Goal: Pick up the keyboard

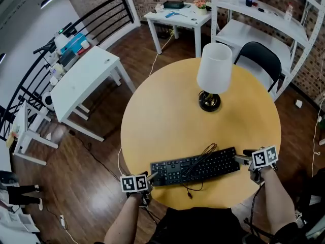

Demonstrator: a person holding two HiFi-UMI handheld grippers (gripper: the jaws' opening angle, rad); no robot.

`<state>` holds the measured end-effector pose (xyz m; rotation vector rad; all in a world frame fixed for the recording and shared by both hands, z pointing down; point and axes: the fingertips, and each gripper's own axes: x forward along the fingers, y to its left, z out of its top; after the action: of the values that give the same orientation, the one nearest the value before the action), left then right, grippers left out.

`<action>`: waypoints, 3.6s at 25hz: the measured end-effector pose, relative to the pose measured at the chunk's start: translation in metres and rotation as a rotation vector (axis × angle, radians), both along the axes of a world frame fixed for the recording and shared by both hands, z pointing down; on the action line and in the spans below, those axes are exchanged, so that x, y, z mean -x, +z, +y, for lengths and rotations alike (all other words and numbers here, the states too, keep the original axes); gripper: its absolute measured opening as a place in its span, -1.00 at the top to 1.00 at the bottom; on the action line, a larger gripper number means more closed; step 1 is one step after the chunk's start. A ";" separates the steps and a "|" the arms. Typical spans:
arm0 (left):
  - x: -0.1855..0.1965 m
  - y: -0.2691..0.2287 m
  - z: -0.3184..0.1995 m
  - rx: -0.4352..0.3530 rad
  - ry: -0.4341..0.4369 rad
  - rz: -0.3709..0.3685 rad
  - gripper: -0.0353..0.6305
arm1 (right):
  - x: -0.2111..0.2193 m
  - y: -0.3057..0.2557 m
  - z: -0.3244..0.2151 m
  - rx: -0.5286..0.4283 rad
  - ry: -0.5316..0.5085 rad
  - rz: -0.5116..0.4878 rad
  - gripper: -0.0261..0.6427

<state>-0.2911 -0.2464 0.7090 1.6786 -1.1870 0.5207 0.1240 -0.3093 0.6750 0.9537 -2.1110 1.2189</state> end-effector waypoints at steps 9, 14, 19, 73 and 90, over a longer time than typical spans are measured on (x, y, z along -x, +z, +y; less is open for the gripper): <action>-0.016 0.018 -0.007 0.064 0.036 0.053 0.00 | -0.006 0.040 0.002 0.174 -0.012 -0.090 0.04; -0.024 0.017 -0.010 0.074 0.070 0.068 0.00 | -0.005 0.044 0.007 0.223 -0.057 -0.124 0.06; -0.029 0.014 -0.013 0.088 0.084 0.057 -0.02 | -0.002 0.044 0.012 0.255 -0.117 -0.111 0.09; -0.014 0.023 -0.026 -0.030 0.032 0.163 0.35 | 0.069 0.020 0.039 0.433 -0.315 -0.583 0.64; -0.018 -0.050 -0.051 -0.153 0.124 0.151 0.35 | 0.070 -0.053 0.049 0.325 -0.271 -0.718 0.65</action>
<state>-0.2727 -0.2972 0.6595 1.8969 -1.0396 0.3787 0.0540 -0.2603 0.6221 0.0647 -2.3271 1.8626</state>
